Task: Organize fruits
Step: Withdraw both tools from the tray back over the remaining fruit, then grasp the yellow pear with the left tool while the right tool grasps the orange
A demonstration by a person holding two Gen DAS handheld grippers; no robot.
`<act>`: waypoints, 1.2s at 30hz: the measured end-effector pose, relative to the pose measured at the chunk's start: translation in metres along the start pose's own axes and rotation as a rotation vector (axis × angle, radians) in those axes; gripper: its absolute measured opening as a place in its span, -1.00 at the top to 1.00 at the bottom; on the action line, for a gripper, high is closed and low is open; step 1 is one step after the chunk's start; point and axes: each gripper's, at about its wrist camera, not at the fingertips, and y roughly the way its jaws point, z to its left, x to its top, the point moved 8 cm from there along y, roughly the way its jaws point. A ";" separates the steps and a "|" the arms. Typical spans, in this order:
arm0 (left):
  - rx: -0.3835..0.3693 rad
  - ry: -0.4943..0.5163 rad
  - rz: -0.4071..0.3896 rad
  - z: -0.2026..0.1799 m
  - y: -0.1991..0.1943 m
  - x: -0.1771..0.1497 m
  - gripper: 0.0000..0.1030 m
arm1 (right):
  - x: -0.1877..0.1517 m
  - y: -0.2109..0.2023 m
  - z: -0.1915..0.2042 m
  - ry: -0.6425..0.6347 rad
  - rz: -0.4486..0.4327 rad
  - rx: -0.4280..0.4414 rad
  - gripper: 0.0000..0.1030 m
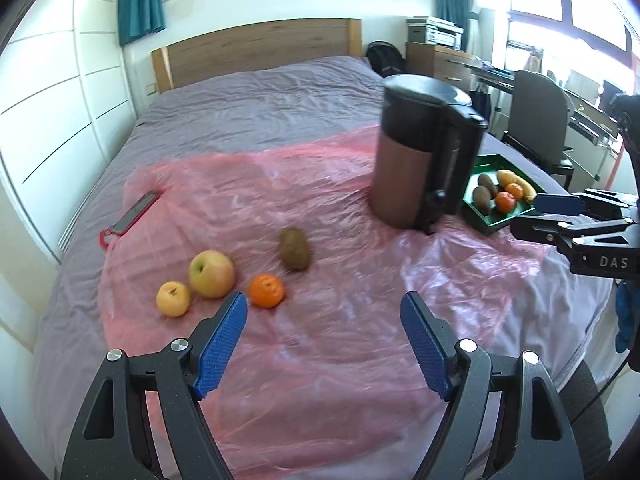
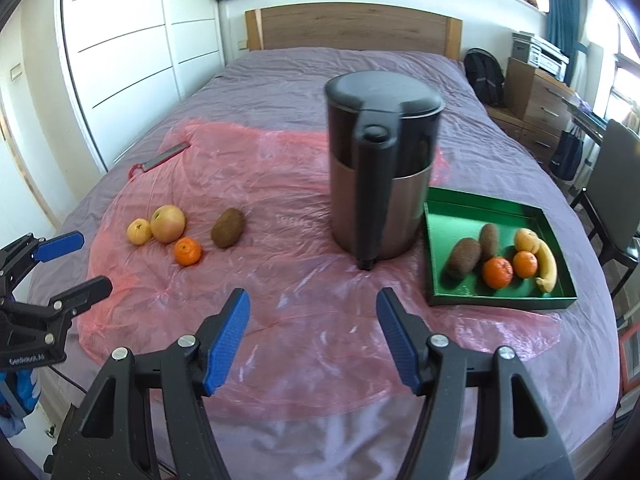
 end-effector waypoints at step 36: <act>0.189 -0.246 0.211 0.204 0.120 -0.062 -0.44 | -0.004 0.156 0.164 -0.194 0.198 0.286 -0.92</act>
